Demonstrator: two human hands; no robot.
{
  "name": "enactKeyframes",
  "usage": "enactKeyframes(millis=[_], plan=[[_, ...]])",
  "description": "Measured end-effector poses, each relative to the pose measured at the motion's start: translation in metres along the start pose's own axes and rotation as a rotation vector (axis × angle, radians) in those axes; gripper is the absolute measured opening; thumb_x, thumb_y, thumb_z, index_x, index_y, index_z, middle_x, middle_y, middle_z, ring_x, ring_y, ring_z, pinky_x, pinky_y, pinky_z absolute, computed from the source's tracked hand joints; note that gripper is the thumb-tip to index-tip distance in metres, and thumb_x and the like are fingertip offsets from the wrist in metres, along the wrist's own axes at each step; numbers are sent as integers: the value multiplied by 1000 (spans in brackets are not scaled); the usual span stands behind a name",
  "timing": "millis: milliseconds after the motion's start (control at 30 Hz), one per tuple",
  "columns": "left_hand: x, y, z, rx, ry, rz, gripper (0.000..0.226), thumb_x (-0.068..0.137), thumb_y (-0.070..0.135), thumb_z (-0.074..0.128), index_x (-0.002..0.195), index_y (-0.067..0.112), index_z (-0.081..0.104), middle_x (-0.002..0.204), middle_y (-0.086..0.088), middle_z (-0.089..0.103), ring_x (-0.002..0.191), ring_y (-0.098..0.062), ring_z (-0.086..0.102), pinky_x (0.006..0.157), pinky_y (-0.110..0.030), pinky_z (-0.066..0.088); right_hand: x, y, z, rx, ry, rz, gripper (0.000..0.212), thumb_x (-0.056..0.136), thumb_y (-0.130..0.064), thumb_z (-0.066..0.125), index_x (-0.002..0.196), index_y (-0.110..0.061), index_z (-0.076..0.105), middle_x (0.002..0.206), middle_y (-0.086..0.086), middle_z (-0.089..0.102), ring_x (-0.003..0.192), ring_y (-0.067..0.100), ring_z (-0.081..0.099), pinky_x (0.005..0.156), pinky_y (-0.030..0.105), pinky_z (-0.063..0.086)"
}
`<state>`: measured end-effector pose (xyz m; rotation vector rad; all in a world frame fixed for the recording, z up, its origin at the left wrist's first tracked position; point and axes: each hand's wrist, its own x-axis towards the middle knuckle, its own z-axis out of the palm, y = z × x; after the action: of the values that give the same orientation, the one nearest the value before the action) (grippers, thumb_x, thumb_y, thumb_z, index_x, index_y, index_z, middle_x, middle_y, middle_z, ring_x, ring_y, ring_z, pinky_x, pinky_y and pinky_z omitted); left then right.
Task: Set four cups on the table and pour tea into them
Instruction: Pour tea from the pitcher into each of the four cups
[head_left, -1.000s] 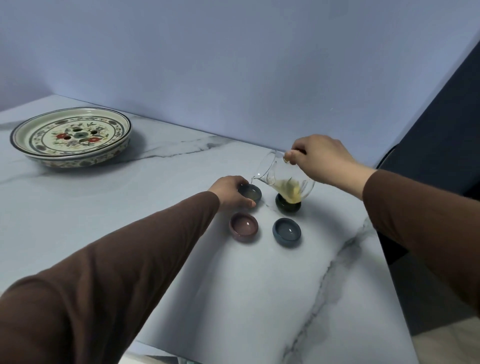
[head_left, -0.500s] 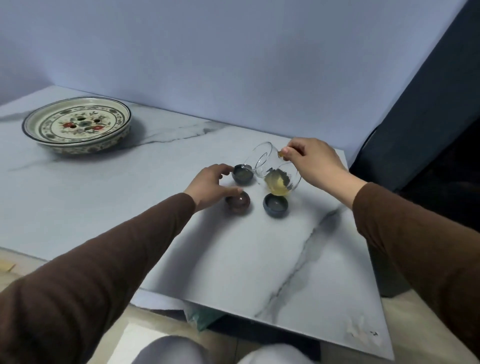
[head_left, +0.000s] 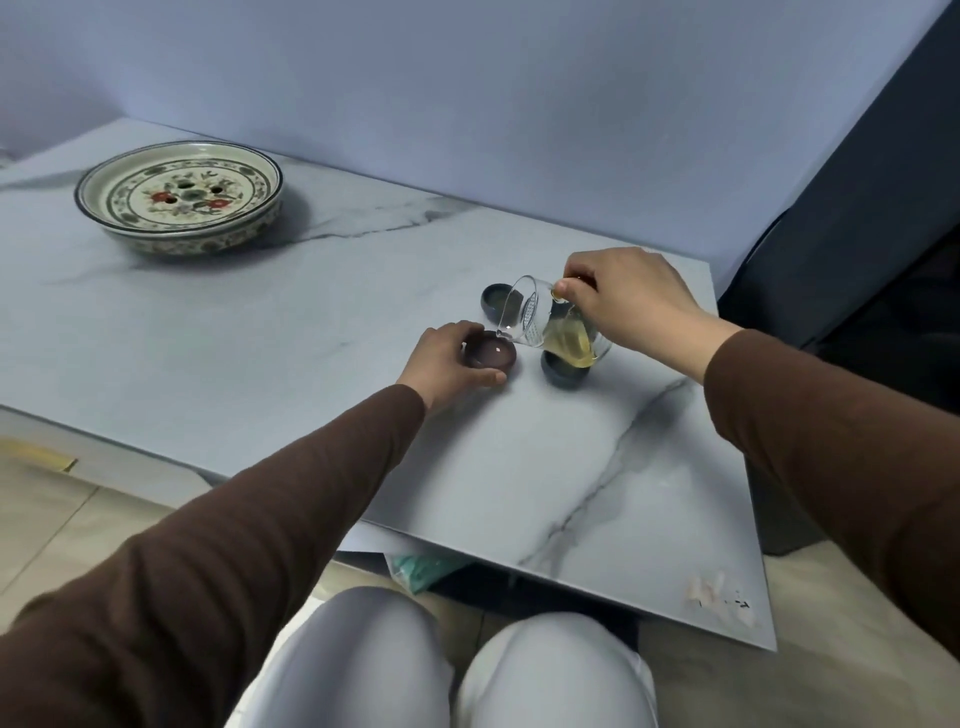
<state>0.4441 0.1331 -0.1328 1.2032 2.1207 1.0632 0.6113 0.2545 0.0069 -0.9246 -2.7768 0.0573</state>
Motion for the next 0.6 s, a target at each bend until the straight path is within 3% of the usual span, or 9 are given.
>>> enactKeyframes(millis=[167, 233, 300, 500, 600], plan=[[2, -4, 2, -64, 15, -9, 64, 66, 31, 88, 124, 19, 64, 115, -4, 68, 113, -27, 59, 96, -42, 51, 2, -8, 1, -94, -17, -56, 25, 96, -43, 47, 88, -24, 62, 84, 2, 64, 84, 31, 56, 64, 32, 35], [5, -5, 3, -69, 9, -13, 63, 65, 30, 88, 123, 21, 65, 114, -5, 67, 112, -25, 59, 83, -27, 53, 3, -10, 1, -124, -15, -86, 24, 96, -42, 47, 88, -25, 62, 86, 4, 65, 84, 33, 57, 64, 32, 35], [7, -6, 3, -56, 2, -15, 62, 64, 32, 88, 121, 24, 64, 117, -6, 64, 111, -21, 57, 68, -14, 46, 4, -11, 1, -155, -14, -120, 23, 96, -41, 48, 87, -25, 60, 87, 5, 65, 85, 33, 58, 63, 32, 33], [10, -8, 1, -50, -18, -38, 60, 62, 34, 87, 117, 30, 63, 119, -8, 62, 111, -22, 58, 81, -28, 53, 6, -16, -2, -222, -17, -181, 25, 96, -43, 47, 86, -24, 59, 79, 3, 61, 76, 32, 54, 60, 32, 32], [11, -7, 1, -54, -21, -36, 60, 61, 34, 88, 116, 30, 63, 120, -8, 61, 109, -21, 59, 74, -27, 54, 7, -19, -4, -233, -13, -196, 25, 97, -43, 47, 83, -24, 58, 75, 0, 55, 72, 30, 48, 60, 32, 31]])
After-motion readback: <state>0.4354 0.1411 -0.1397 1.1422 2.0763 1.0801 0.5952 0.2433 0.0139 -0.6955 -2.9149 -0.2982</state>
